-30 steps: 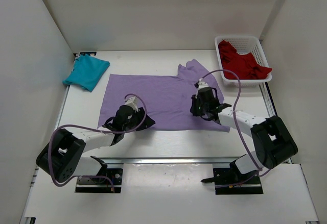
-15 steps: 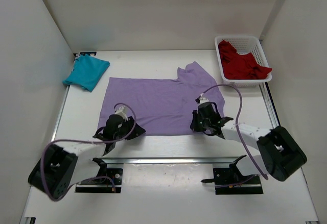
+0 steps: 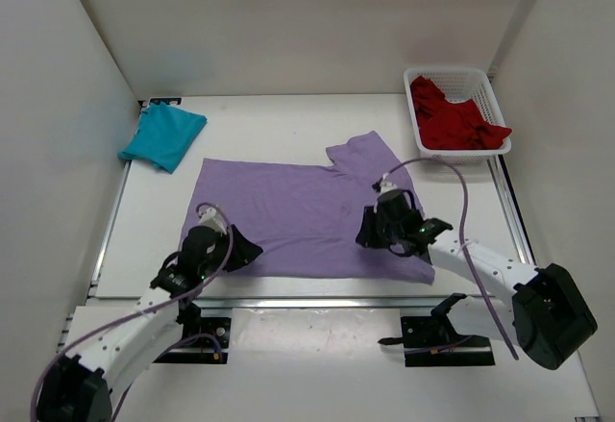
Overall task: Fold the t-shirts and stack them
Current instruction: Fold the flattened tshirt in 1/3 of the way, then grap the side of the flattened tshirt furthest away from the robot with both arms
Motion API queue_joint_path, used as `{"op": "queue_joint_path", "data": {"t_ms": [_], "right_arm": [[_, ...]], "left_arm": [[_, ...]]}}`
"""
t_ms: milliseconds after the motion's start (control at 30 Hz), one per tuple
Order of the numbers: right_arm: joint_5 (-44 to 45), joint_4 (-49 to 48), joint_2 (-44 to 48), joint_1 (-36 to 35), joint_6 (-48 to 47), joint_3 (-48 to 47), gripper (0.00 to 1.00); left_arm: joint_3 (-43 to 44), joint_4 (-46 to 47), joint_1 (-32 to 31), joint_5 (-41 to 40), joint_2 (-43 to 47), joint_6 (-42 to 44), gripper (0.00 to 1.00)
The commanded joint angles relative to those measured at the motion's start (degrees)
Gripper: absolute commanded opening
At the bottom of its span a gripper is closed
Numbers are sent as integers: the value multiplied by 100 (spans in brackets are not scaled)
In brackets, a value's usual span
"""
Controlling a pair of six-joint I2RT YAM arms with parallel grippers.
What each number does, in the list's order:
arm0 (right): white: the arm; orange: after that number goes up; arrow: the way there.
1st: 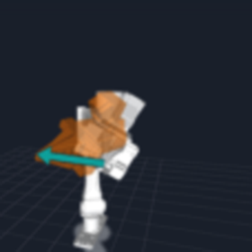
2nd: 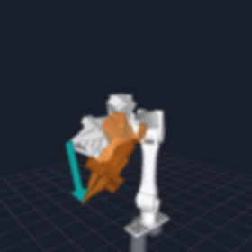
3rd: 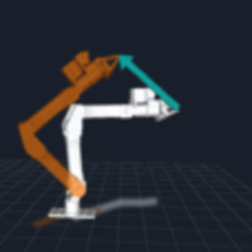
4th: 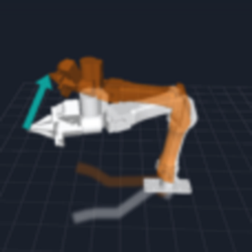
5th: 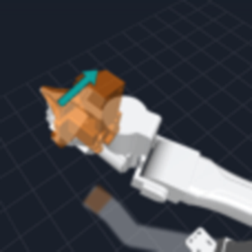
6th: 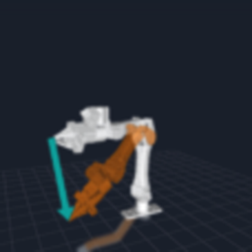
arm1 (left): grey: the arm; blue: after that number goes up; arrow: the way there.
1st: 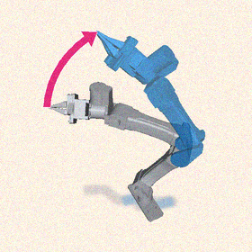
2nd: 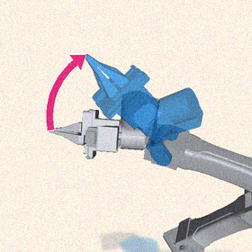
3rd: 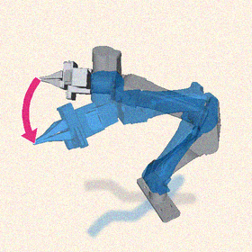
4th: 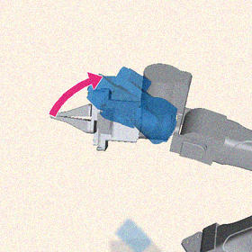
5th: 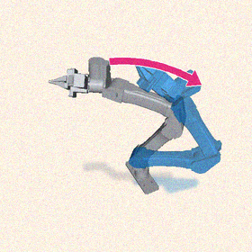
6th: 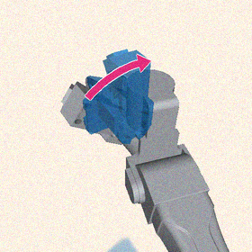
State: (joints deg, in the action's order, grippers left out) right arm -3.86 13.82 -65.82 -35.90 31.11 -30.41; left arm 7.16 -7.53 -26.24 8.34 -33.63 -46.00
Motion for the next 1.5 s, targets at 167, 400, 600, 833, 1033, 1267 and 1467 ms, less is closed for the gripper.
{"op": "queue_joint_path", "data": {"t_ms": [167,400,600,833,1033,1267,1467], "right_arm": [[-143,-872,-1947,1777,-1001,-2431,18],[-352,-839,-4304,2500,-1423,-4838,23],[-142,-31,-5983,2658,-1924,-7123,32],[-18,1876,-7969,2729,-2171,-10069,35],[112,2388,-8570,2615,-2171,-11100,36],[264,2739,-8649,2597,-2154,-11267,34],[281,2828,-8711,2448,-2162,-11311,19]], "left_arm": [[3104,681,714,535,-3505,1146,60],[4504,1261,1901,1520,-5503,611,99],[5505,789,2289,1215,-6383,969,77],[6060,270,2615,757,-6903,1418,45],[6271,23,2887,301,-7167,1734,50],[6719,-336,2967,-87,-7447,2147,57],[7167,-697,2967,-701,-7746,2534,60]]}}
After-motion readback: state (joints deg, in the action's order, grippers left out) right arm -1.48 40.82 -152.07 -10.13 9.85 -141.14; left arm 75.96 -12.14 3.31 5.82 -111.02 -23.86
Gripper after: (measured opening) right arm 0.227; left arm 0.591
